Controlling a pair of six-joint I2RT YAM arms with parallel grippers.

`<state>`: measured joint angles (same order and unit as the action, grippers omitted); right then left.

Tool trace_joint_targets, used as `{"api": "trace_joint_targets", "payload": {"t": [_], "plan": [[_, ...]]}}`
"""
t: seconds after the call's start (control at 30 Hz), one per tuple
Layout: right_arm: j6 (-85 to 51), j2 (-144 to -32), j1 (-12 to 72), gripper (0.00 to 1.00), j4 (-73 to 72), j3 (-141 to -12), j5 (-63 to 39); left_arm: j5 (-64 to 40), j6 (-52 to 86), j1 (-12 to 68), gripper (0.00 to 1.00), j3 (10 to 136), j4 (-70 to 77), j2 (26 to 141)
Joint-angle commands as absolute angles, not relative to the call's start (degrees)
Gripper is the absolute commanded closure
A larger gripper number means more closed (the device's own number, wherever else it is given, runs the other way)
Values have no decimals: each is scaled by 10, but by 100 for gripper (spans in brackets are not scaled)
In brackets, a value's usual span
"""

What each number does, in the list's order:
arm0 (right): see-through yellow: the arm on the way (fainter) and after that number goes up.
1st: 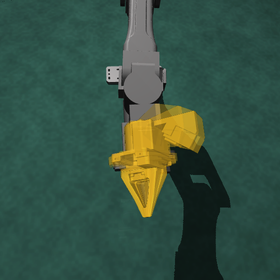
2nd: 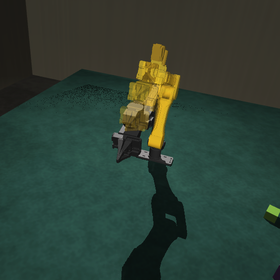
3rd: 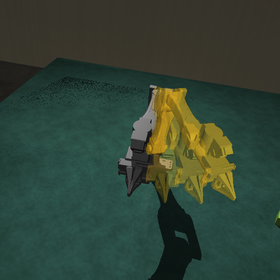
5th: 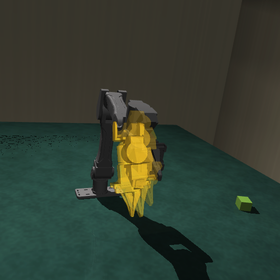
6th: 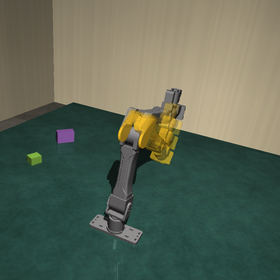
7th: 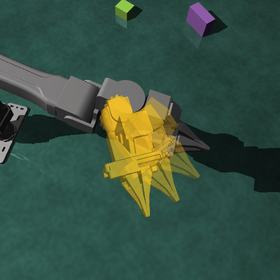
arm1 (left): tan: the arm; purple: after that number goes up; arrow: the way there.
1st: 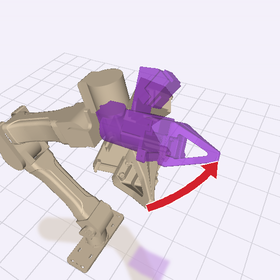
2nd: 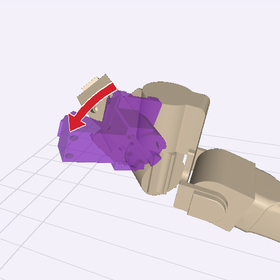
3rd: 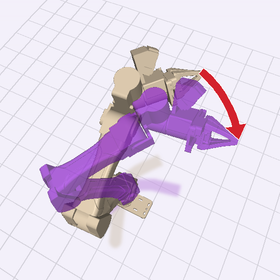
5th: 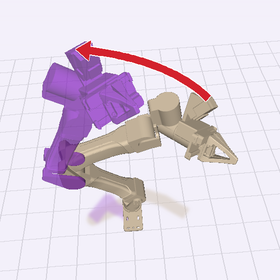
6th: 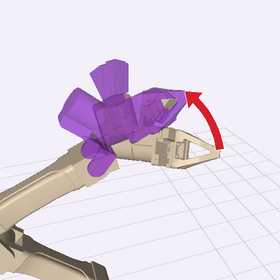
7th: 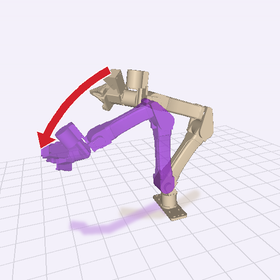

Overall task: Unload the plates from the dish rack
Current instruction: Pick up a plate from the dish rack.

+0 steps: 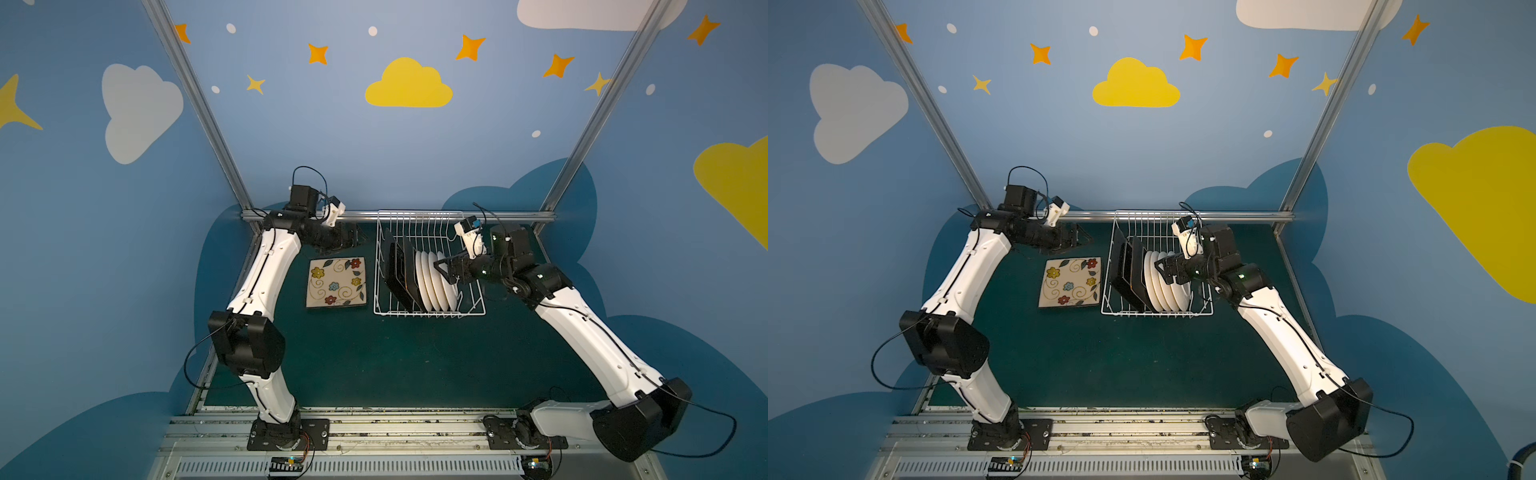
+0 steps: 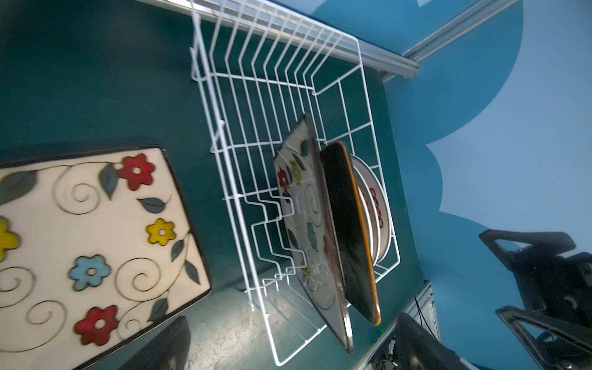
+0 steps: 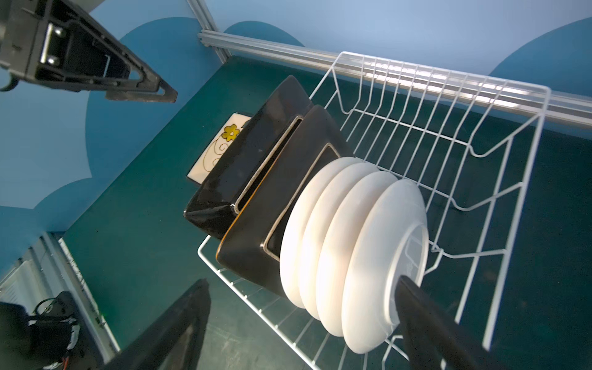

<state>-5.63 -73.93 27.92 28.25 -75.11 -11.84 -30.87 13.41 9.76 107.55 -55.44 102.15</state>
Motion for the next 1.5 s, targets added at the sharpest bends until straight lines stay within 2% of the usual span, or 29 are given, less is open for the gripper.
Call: {"api": "trace_joint_targets", "payload": {"t": [0.0,0.47,1.47], "plan": [[-77,-716,282,11,247,-732,-75,-288,158,125,3,1071,-556,1021],[-103,-689,281,10,209,-691,-60,-205,211,202,31,1078,-574,1061],[-122,-673,271,11,180,-644,-30,-174,251,244,58,1143,-565,1177]]}}
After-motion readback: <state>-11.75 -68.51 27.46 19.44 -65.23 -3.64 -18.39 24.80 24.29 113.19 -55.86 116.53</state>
